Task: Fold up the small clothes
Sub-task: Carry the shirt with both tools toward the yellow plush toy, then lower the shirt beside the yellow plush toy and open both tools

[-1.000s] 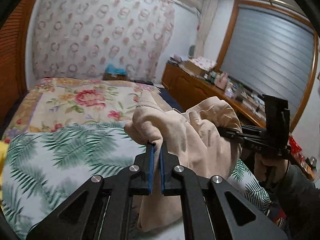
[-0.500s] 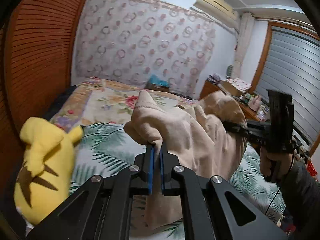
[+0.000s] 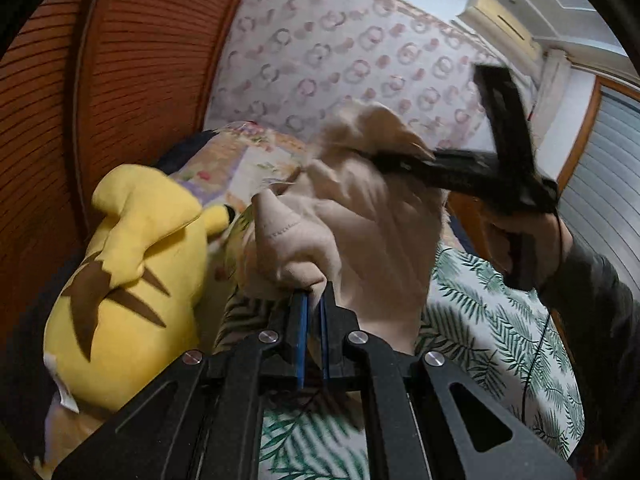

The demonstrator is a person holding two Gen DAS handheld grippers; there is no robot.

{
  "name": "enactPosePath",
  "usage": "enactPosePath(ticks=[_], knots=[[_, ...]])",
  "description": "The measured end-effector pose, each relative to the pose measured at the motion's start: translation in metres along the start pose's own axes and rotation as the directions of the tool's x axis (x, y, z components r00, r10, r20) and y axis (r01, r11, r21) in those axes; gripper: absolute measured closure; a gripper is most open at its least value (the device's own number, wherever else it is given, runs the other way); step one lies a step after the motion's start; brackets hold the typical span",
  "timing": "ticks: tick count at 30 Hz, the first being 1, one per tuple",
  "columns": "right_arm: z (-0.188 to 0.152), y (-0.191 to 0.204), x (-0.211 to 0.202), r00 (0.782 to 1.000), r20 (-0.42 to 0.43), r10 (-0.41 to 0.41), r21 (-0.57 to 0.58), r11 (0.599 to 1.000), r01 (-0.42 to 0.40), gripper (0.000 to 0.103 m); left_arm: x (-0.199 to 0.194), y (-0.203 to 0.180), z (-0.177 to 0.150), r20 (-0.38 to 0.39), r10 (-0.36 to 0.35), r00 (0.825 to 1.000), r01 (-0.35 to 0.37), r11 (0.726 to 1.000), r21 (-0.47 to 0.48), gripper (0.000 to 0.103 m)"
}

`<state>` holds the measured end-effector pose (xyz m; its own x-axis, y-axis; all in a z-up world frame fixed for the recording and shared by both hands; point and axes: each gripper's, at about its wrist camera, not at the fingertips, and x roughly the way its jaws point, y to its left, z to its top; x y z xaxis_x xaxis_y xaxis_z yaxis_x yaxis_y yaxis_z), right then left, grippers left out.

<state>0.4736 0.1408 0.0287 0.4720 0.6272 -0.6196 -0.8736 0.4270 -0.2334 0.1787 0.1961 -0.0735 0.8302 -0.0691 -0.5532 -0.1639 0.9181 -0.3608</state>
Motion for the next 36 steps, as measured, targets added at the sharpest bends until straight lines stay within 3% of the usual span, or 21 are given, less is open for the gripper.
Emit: enactPosePath(ticks=[7,13,18,20,23,25,27,28,29,32,36], knots=[[0.020,0.000,0.062,0.997,-0.035,0.070,-0.064,0.995,-0.073,0.090,-0.007,0.004,-0.014,0.016,0.047,0.999,-0.046,0.998,-0.049,0.097],[0.023,-0.006,0.085,0.995,-0.040,0.094,-0.009,0.995,-0.095,0.089,-0.002,0.000,-0.022,-0.007,0.078,0.997,-0.078,0.996,-0.048,0.097],[0.025,-0.007,0.078,0.998,-0.035,0.054,0.045,0.998,-0.053,0.065,-0.006,-0.001,-0.020,-0.001,0.099,0.995,-0.099,0.995,-0.024,0.097],[0.026,-0.019,0.063,0.999,0.017,0.030,0.101,0.994,-0.032,0.044,-0.011,-0.001,-0.018,0.005,0.109,0.994,-0.109,0.994,-0.023,0.095],[0.025,-0.035,0.044,0.998,0.055,-0.003,0.142,0.990,-0.005,0.039,-0.021,-0.002,-0.016,0.034,0.129,0.991,-0.129,0.992,-0.006,0.078],[0.020,-0.039,0.035,0.998,0.060,0.024,0.147,0.989,-0.032,0.039,-0.028,-0.003,-0.013,0.061,0.144,0.988,-0.145,0.989,0.014,0.060],[0.011,-0.039,0.028,0.996,0.066,0.055,0.152,0.986,-0.065,0.039,-0.032,-0.002,-0.008,0.081,0.149,0.985,-0.151,0.988,0.022,0.050],[0.006,-0.038,0.028,0.996,0.063,0.065,0.157,0.985,-0.074,0.039,-0.031,-0.002,-0.006,0.082,0.152,0.985,-0.155,0.988,0.025,0.033],[0.001,-0.037,0.031,0.995,0.055,0.082,0.168,0.982,-0.090,0.039,-0.030,0.000,-0.005,0.081,0.151,0.985,-0.153,0.988,0.027,0.024],[-0.012,-0.043,0.044,0.995,0.027,0.095,0.209,0.973,-0.098,0.043,-0.025,-0.001,-0.003,0.069,0.155,0.985,-0.158,0.987,0.041,0.019],[-0.020,-0.063,0.072,0.998,-0.054,0.025,0.293,0.956,-0.008,0.045,-0.021,-0.008,-0.006,0.047,0.167,0.985,-0.170,0.982,0.079,0.012]])
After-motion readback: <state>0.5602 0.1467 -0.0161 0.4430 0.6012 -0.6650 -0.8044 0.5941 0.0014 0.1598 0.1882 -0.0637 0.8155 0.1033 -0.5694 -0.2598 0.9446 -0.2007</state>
